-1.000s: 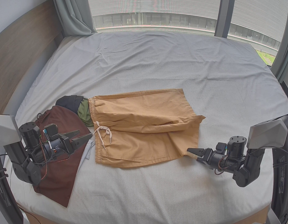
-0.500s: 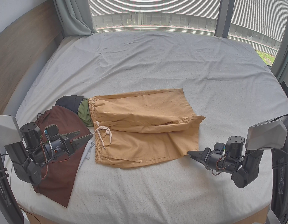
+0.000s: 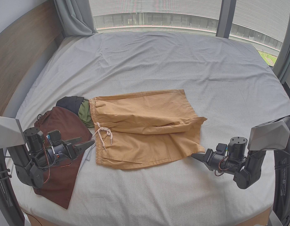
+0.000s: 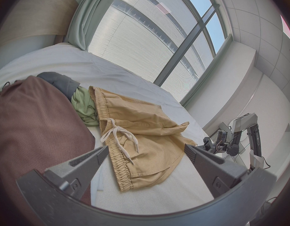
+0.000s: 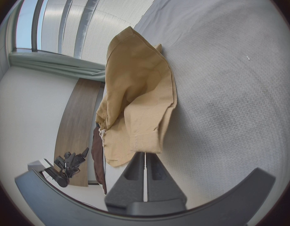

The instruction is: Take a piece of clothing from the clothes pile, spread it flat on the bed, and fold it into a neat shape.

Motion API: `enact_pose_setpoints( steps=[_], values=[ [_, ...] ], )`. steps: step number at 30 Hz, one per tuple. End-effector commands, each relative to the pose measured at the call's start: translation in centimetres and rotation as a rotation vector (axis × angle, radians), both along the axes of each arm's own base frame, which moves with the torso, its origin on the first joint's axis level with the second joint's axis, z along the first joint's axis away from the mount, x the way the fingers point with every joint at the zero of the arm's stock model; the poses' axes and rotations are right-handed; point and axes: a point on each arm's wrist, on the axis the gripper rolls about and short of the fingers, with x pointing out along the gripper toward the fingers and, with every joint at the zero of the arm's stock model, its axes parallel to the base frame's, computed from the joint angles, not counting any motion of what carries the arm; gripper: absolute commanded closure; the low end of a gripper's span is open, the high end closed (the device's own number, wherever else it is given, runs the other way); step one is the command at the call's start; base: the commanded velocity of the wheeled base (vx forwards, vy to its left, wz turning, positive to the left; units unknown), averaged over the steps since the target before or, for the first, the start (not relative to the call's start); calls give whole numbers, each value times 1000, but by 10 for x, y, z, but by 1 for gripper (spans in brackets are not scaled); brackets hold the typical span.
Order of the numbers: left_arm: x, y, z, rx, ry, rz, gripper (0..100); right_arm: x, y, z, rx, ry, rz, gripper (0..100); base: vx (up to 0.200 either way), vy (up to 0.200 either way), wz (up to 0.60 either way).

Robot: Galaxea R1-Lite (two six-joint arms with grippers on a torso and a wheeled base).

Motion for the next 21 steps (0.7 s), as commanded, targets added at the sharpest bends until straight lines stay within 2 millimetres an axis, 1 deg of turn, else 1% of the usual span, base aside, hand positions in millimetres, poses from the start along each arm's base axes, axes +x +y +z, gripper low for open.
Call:
enact_pose_setpoints(
  steps=[1,4,9,10,18,21],
  values=[
    [1,0,-17,4,52,-2,0,-3,-4,-5,-44,-10,9,100,0,0,0],
    [2,1,-25,31,51,-8,0,-6,-6,-11,-87,-19,25,100,0,0,0],
    [3,1,-25,38,44,-9,0,-9,-6,-13,-104,-41,36,100,0,0,0],
    [3,1,-24,38,41,-9,0,-10,-6,-12,-107,-46,38,0,0,0,0],
    [3,1,-23,38,38,-9,0,-8,-7,-7,-102,-63,31,0,0,0,0],
    [3,1,-23,38,38,-9,0,-7,-7,-2,-95,-78,27,0,0,0,0]
  ],
)
